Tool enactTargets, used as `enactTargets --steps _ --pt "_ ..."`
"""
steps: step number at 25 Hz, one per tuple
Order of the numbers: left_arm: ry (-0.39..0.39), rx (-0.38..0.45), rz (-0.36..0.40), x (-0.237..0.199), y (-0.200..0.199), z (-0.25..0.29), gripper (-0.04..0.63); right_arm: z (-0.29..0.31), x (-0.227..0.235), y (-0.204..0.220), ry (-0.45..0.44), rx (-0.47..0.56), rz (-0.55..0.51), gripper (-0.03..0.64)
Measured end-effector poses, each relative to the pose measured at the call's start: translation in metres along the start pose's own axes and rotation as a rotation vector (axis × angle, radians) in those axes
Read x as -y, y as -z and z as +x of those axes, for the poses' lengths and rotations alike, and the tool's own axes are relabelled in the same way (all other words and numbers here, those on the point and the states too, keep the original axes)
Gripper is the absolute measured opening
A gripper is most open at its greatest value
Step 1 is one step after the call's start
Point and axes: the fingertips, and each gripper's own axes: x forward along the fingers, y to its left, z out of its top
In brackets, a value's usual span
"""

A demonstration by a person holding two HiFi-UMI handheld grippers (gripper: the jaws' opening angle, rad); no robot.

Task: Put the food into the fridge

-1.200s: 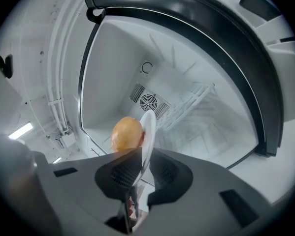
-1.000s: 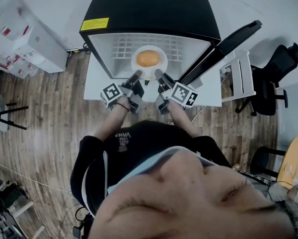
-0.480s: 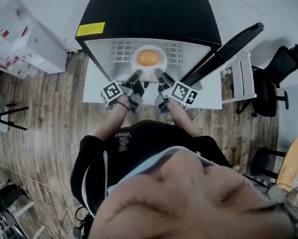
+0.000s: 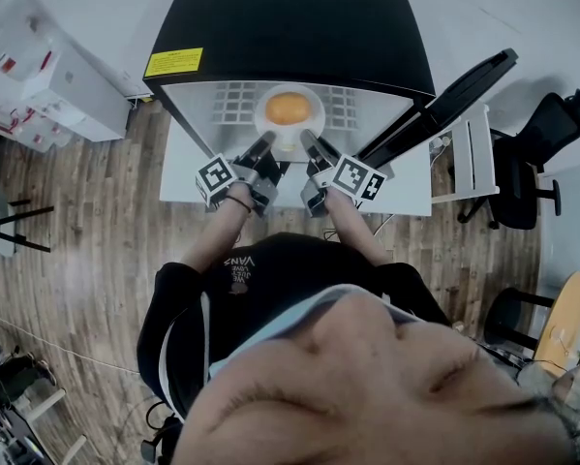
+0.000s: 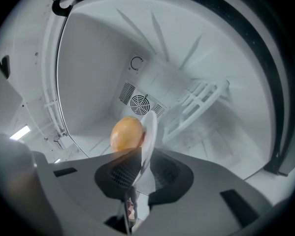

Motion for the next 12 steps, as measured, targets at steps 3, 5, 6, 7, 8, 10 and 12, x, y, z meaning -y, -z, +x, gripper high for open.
enactTargets --steps 3,5,6,7,8,10,12 --pt "0.004 0.005 -0.024 0.0005 -0.001 0.0018 0.024 0.002 0.0003 -0.003 -0.003 0.004 -0.001 0.051" --pt "0.001 0.009 -0.029 -0.0017 -0.0029 0.0019 0.025 0.0036 -0.0002 -0.0044 -0.005 0.005 -0.005 0.054" --pt "0.003 0.01 -0.025 -0.0021 -0.0039 0.0024 0.025 0.0042 -0.0002 -0.0049 -0.006 0.004 -0.007 0.055" --pt "0.007 0.012 -0.024 -0.0015 -0.0044 0.003 0.025 0.0046 0.0 -0.0053 -0.006 0.004 -0.009 0.055" --pt "0.013 0.014 -0.023 0.0005 -0.0047 0.0039 0.025 0.0051 0.0003 -0.0056 -0.005 0.004 -0.011 0.058" --pt "0.028 0.018 -0.023 0.0057 -0.0048 0.0061 0.025 0.006 0.0012 -0.0064 -0.005 0.003 -0.011 0.06" --pt "0.023 0.026 -0.032 0.003 -0.0058 0.0063 0.025 0.0065 0.002 -0.007 -0.006 0.002 -0.008 0.066"
